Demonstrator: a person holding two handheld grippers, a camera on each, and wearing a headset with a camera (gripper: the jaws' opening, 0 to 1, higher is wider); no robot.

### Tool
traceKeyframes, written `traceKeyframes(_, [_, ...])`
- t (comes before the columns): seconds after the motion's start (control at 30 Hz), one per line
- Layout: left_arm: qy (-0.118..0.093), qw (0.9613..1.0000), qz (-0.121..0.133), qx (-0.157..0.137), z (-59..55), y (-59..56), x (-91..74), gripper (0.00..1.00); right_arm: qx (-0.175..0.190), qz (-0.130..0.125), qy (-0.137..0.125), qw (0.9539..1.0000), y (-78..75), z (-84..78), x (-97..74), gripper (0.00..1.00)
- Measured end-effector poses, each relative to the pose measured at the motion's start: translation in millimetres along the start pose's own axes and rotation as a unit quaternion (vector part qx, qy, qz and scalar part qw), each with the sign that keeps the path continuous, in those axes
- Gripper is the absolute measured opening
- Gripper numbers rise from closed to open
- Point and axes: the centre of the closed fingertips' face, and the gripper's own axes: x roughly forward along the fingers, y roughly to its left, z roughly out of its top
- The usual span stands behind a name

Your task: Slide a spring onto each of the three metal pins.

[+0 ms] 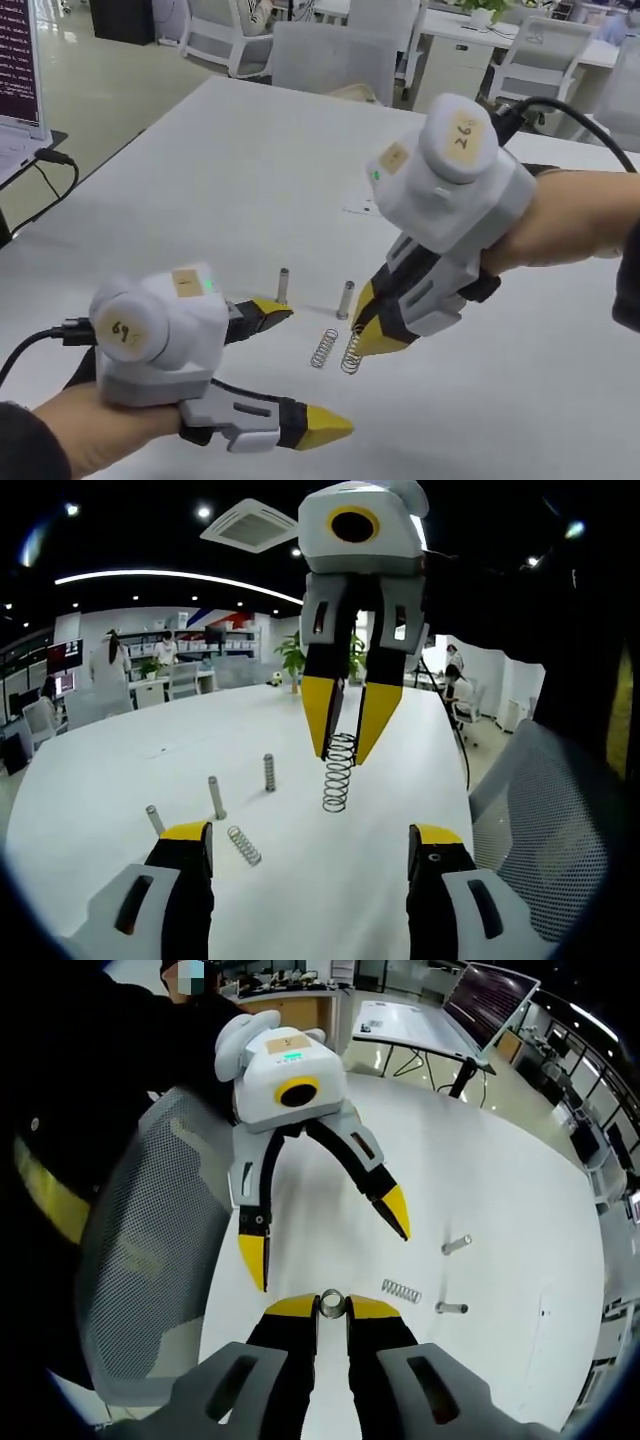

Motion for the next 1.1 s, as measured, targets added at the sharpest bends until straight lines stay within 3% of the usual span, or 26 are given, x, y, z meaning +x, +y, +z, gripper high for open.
traceKeyframes(0.5, [0.0, 0.9992, 0.036, -0.017, -14.3, 17.0, -18.4, 0.76, 0.017, -0.022, 0.0, 0.9996, -28.3, -6.6, -10.0, 0.08])
traceKeyframes(1.1, [0.011, 0.9983, 0.053, -0.02, -24.8, 23.0, -24.8, 0.74, 0.038, -0.05, 0.008, 0.998, -74.6, -16.2, -16.6, 0.08])
